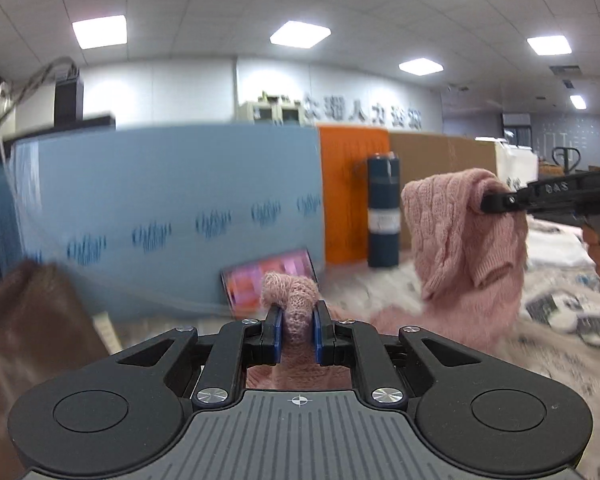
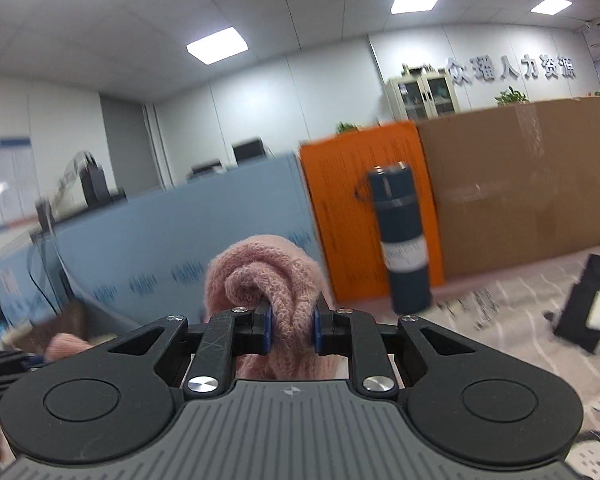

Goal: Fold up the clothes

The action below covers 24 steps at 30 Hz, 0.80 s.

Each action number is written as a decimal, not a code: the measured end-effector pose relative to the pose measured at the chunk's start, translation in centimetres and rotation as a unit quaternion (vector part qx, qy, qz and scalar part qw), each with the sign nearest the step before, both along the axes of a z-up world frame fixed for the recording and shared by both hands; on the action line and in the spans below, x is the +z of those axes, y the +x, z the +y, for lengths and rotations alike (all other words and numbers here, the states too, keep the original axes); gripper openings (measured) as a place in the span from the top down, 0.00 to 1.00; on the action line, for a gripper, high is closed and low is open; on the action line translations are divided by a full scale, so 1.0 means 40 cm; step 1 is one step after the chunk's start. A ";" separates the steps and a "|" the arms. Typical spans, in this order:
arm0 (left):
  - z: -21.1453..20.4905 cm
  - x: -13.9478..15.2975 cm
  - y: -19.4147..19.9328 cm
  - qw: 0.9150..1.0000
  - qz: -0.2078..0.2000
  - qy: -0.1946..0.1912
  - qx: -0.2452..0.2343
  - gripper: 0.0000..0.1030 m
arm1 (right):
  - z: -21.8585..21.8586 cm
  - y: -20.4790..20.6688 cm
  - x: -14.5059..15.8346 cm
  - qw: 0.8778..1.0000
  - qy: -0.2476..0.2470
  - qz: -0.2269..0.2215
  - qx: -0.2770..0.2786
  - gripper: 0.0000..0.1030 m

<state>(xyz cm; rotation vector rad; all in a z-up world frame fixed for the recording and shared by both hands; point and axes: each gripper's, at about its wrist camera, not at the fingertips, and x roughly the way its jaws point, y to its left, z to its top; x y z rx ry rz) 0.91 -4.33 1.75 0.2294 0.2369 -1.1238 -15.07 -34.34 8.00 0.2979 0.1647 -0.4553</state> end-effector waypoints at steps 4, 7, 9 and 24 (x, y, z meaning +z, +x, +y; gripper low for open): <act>0.018 -0.048 -0.005 0.998 0.014 0.050 -0.018 0.86 | -0.015 -0.026 -0.059 0.998 0.008 0.050 -0.048 0.84; 0.020 -0.075 0.000 0.996 0.025 0.083 -0.029 0.85 | -0.048 -0.076 -0.113 0.994 0.021 0.082 -0.073 0.84; 0.025 -0.086 -0.009 0.995 0.022 0.095 -0.031 0.81 | -0.064 -0.087 -0.139 0.991 0.034 0.103 -0.076 0.83; -0.051 -0.024 -0.012 0.997 -0.049 0.058 -0.024 0.32 | -0.001 -0.096 -0.144 0.967 -0.138 0.195 0.091 0.08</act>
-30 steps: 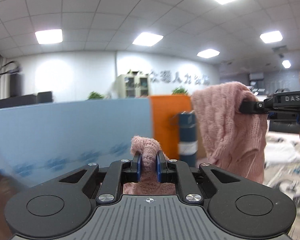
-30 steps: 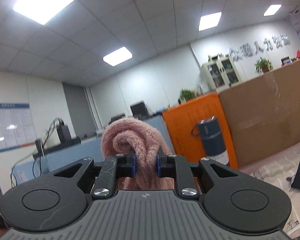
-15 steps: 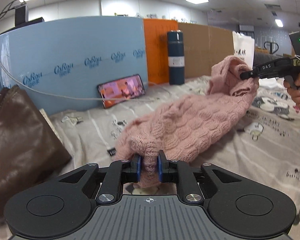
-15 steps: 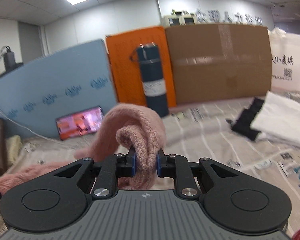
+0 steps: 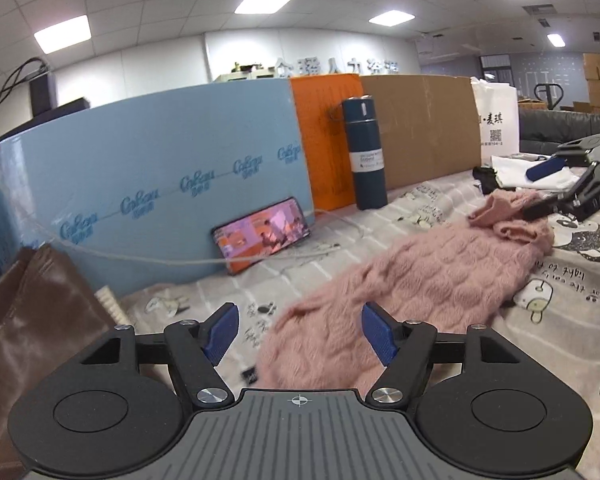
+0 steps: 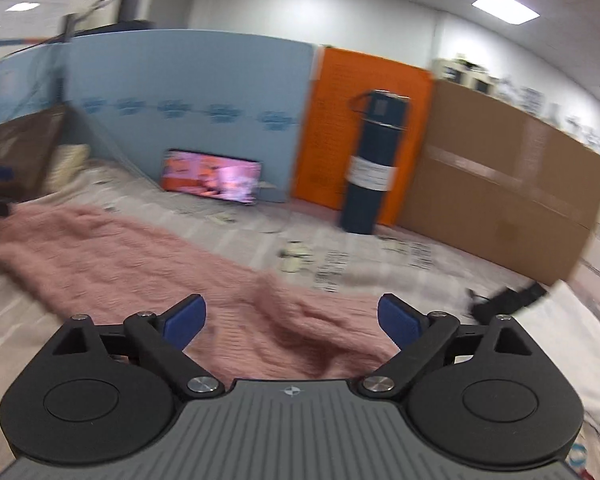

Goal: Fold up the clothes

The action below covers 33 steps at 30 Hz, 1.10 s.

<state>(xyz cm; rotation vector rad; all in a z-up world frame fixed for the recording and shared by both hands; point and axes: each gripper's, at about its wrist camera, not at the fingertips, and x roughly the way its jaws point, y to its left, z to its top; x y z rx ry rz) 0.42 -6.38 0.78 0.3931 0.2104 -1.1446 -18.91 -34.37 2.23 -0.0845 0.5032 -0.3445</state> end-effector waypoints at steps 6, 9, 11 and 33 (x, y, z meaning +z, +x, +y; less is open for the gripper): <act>-0.142 0.005 0.019 0.998 0.022 -0.004 -0.051 0.32 | -0.060 0.069 -0.063 0.999 0.030 0.039 -0.006 0.08; -0.212 -0.018 0.031 0.996 0.060 0.012 -0.070 0.32 | -0.107 0.061 -0.080 0.997 0.069 0.030 -0.010 0.11; -0.250 -0.039 0.035 0.993 0.089 0.022 -0.077 0.32 | -0.131 0.045 -0.084 0.996 0.088 0.018 -0.013 0.29; -0.264 -0.076 -0.011 0.992 0.084 0.022 -0.093 0.76 | -0.299 -0.209 -0.021 0.973 0.006 -0.063 -0.224 0.17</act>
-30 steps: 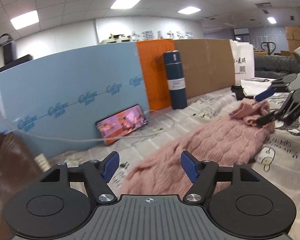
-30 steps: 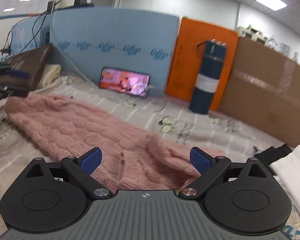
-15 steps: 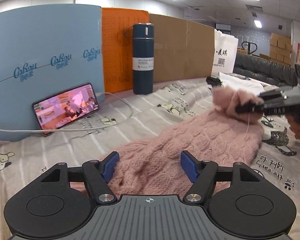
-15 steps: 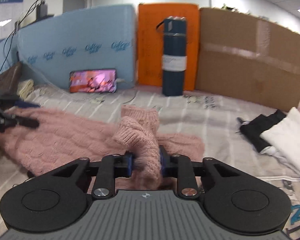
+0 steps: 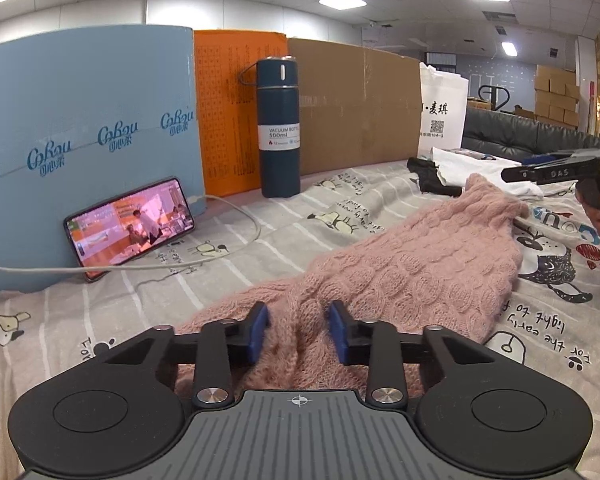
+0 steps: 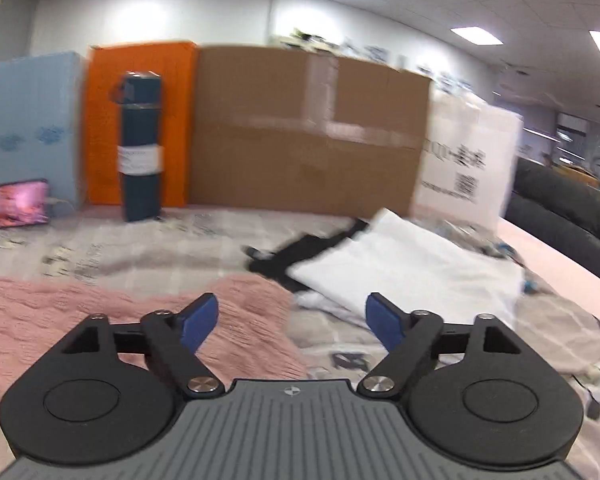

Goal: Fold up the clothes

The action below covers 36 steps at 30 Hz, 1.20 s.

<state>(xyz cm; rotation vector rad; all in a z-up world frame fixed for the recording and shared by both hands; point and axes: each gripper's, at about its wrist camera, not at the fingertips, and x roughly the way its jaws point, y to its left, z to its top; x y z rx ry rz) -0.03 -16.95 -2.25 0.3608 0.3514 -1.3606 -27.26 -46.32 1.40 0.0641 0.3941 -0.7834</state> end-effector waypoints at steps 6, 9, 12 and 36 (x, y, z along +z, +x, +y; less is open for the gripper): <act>0.060 0.029 -0.062 0.999 -0.020 -0.023 -0.025 0.90 | 0.077 0.126 0.008 0.982 -0.023 0.067 0.176 0.12; 0.096 0.031 -0.109 0.998 -0.034 -0.025 -0.047 0.91 | 0.117 0.223 -0.005 0.956 -0.028 0.135 0.260 0.12; 0.123 0.025 -0.151 0.997 -0.048 -0.022 -0.061 0.92 | 0.155 0.289 -0.006 0.930 -0.054 0.178 0.318 0.12; 0.296 0.082 -0.199 0.988 -0.053 -0.108 -0.096 0.93 | 0.338 0.014 0.107 0.924 -0.090 0.118 0.353 0.89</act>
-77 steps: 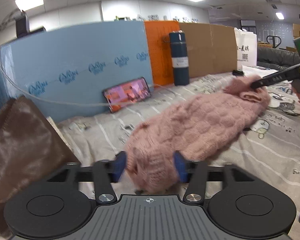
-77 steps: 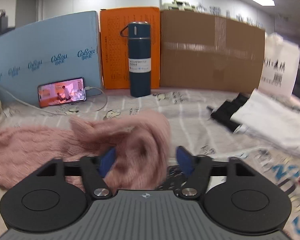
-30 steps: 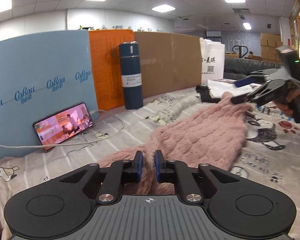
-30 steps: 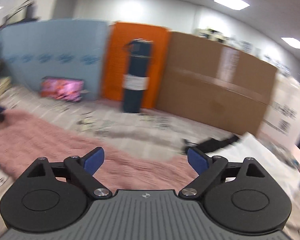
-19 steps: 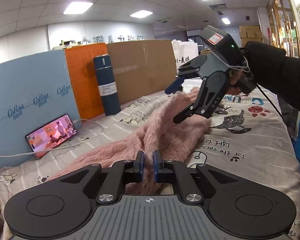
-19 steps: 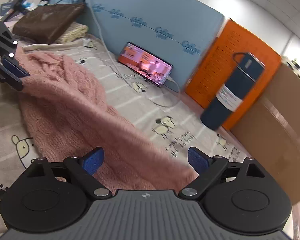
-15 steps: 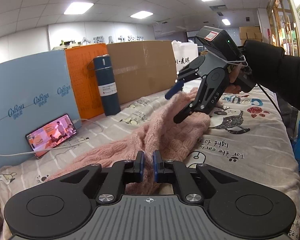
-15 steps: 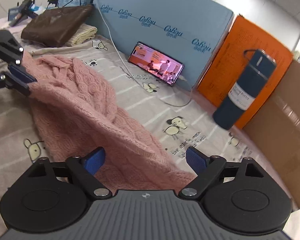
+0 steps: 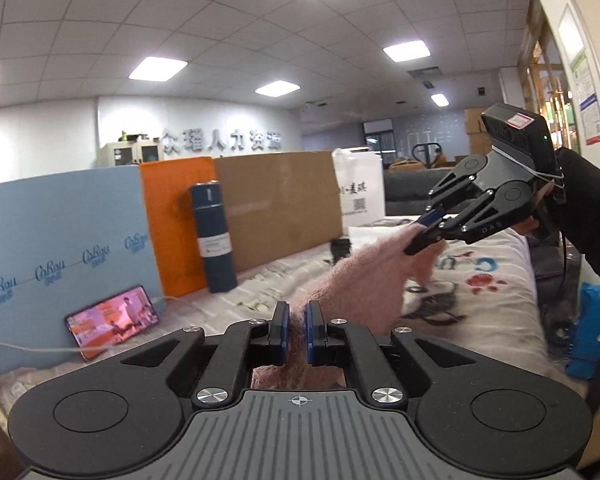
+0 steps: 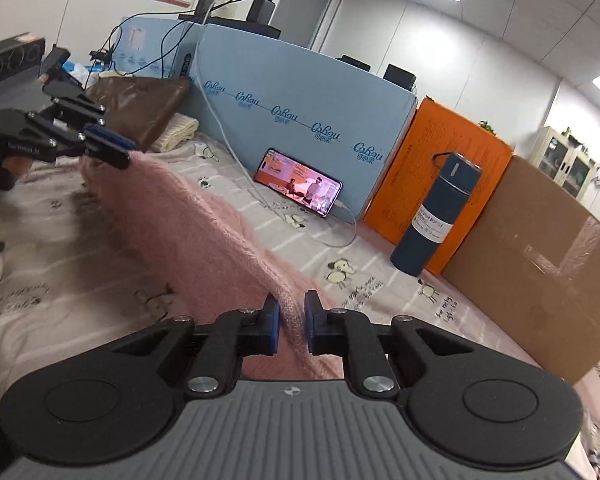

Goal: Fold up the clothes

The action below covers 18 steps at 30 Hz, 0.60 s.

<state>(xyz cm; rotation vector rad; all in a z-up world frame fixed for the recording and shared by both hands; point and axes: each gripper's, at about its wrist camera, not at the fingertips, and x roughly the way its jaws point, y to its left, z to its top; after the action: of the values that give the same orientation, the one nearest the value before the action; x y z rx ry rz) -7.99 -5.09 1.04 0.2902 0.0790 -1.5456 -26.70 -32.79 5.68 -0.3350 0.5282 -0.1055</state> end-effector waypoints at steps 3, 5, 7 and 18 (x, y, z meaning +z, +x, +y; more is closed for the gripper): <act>0.032 -0.030 -0.017 0.999 0.012 0.042 -0.002 0.95 | 0.049 -0.055 -0.041 1.000 0.011 0.001 -0.008 0.89; 0.045 -0.052 -0.021 0.997 0.026 0.077 -0.010 0.95 | 0.079 -0.077 -0.079 1.000 0.019 0.016 -0.019 0.89; 0.047 -0.080 -0.022 0.991 0.034 0.125 -0.028 0.94 | 0.088 -0.085 -0.122 0.998 0.049 0.033 -0.025 0.89; 0.060 -0.032 0.081 0.992 0.094 0.045 0.068 0.47 | -0.023 -0.252 -0.151 0.952 0.221 -0.153 -0.149 0.28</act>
<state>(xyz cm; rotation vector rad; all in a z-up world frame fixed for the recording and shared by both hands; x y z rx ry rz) -4.73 -2.70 -0.23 0.2051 0.3125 -1.4317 -36.78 -33.73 -0.37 0.2008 0.2783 -0.3210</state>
